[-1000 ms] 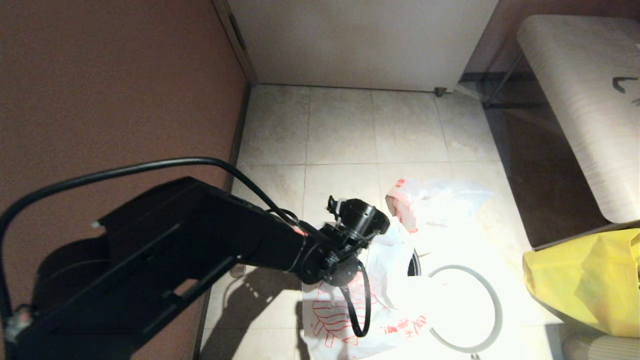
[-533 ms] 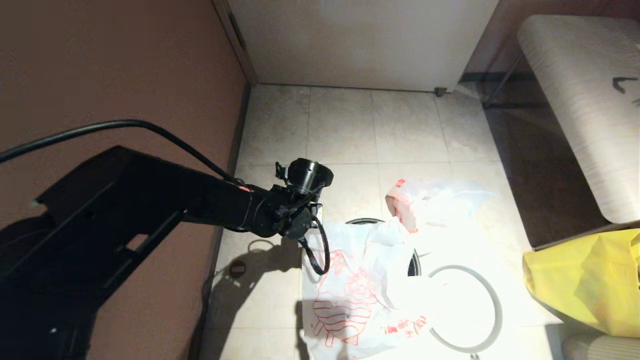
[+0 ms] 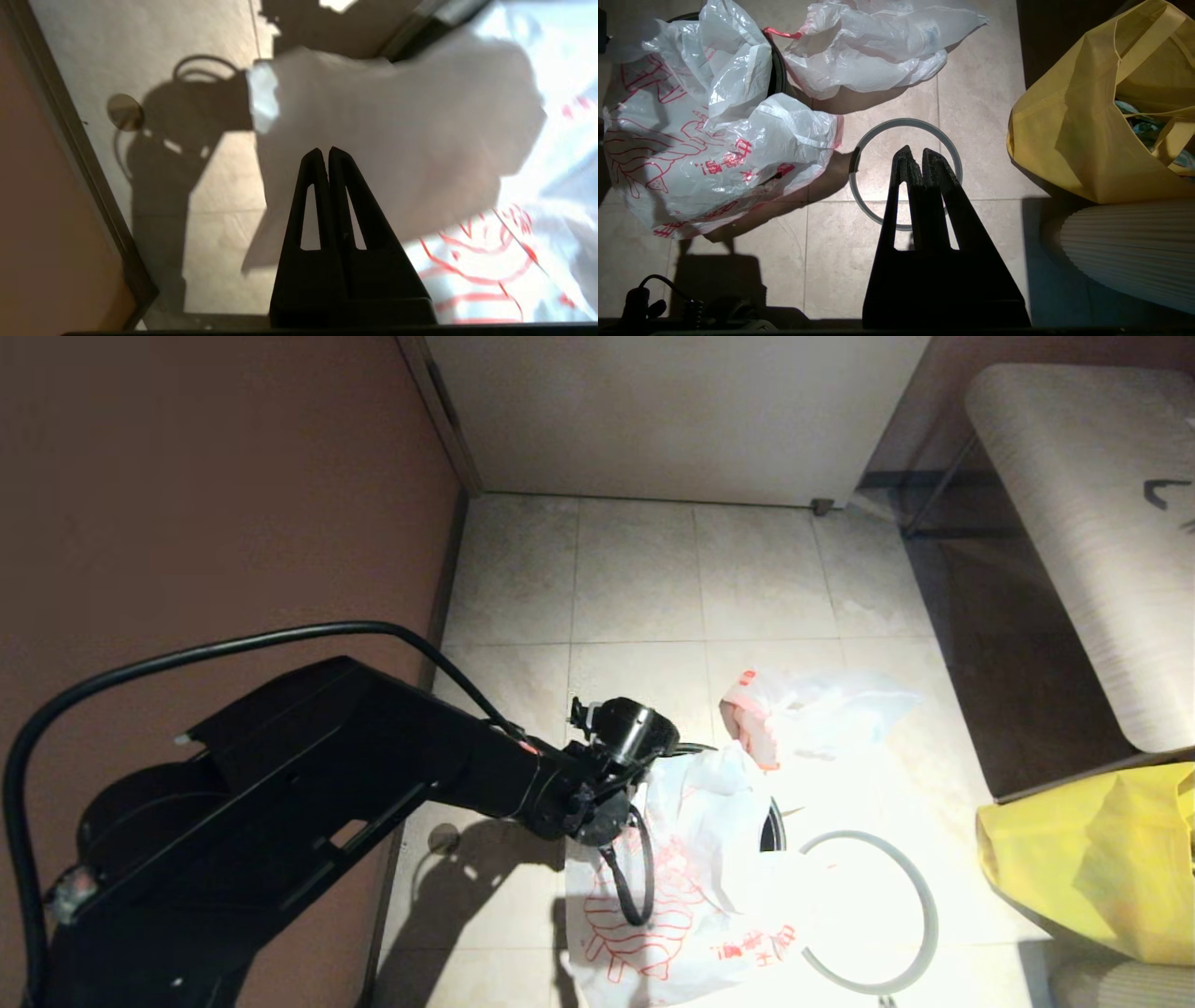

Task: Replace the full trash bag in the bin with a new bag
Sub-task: Put the new garbage bag on the trash can

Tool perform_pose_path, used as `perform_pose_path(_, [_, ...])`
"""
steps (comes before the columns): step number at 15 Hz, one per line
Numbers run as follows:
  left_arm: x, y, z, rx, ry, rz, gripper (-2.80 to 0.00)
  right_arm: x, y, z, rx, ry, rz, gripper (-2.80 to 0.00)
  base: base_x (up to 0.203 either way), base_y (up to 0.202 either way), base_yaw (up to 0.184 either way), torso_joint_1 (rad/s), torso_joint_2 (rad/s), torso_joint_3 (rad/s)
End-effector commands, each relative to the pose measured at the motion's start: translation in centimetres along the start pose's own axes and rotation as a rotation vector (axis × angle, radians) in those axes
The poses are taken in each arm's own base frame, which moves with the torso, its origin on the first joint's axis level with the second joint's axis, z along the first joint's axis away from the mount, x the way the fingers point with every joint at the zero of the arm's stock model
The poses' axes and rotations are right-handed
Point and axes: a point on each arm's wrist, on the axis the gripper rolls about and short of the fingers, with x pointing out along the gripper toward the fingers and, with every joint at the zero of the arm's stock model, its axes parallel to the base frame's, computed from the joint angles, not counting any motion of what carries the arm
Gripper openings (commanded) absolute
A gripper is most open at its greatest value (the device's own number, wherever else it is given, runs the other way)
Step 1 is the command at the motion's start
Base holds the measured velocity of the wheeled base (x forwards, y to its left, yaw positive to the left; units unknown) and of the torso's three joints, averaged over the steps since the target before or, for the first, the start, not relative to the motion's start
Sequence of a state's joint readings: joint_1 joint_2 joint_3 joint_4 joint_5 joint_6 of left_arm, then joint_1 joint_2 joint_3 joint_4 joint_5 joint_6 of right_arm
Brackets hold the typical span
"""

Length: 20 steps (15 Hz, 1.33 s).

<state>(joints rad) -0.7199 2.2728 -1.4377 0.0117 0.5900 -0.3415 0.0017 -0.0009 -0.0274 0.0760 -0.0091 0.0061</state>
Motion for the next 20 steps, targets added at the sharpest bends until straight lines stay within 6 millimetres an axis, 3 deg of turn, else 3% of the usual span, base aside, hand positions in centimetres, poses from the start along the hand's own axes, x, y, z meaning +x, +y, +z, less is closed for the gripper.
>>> perform_pose_path(1, [-1.7, -1.0, -0.7, 0.015, 0.0, -0.03, -2.8, 0.0, 0.0, 0.0, 0.0, 0.001, 0.0, -2.8, 0.0, 0.0, 0.0, 0.0, 0.0, 0.0])
perform_pose_path(3, [-2.2, -2.1, -2.3, 0.058, 0.022, -0.047, -2.8, 0.0, 0.0, 0.0, 0.0, 0.001, 0.0, -2.8, 0.0, 0.0, 0.0, 0.0, 0.0, 0.0])
perform_pose_path(6, [0.4, -4.0, -4.9, 0.115, 0.077, -0.032, -2.8, 0.0, 0.0, 0.0, 0.0, 0.001, 0.0, -2.8, 0.0, 0.0, 0.0, 0.0, 0.0, 0.0])
perform_pose_path(9, [1.8, -5.0, -4.6, 0.098, 0.059, -0.033, -2.8, 0.0, 0.0, 0.0, 0.0, 0.001, 0.0, -2.8, 0.0, 0.0, 0.0, 0.0, 0.0, 0.0])
perform_pose_path(15, [-6.2, -0.2, -1.4, 0.032, -0.047, -0.061, -2.8, 0.0, 0.0, 0.0, 0.0, 0.001, 0.0, -2.8, 0.0, 0.0, 0.0, 0.0, 0.0, 0.0])
perform_pose_path(16, [-6.7, 0.2, -1.1, 0.027, -0.058, -0.062, 0.0, 0.0, 0.0, 0.0, 0.0, 0.001, 0.0, -2.8, 0.0, 0.0, 0.0, 0.0, 0.0, 0.0])
perform_pose_path(20, [-6.1, 0.6, -1.1, 0.011, -0.053, -0.054, 0.0, 0.0, 0.0, 0.0, 0.0, 0.001, 0.0, -2.8, 0.0, 0.0, 0.0, 0.0, 0.0, 0.0])
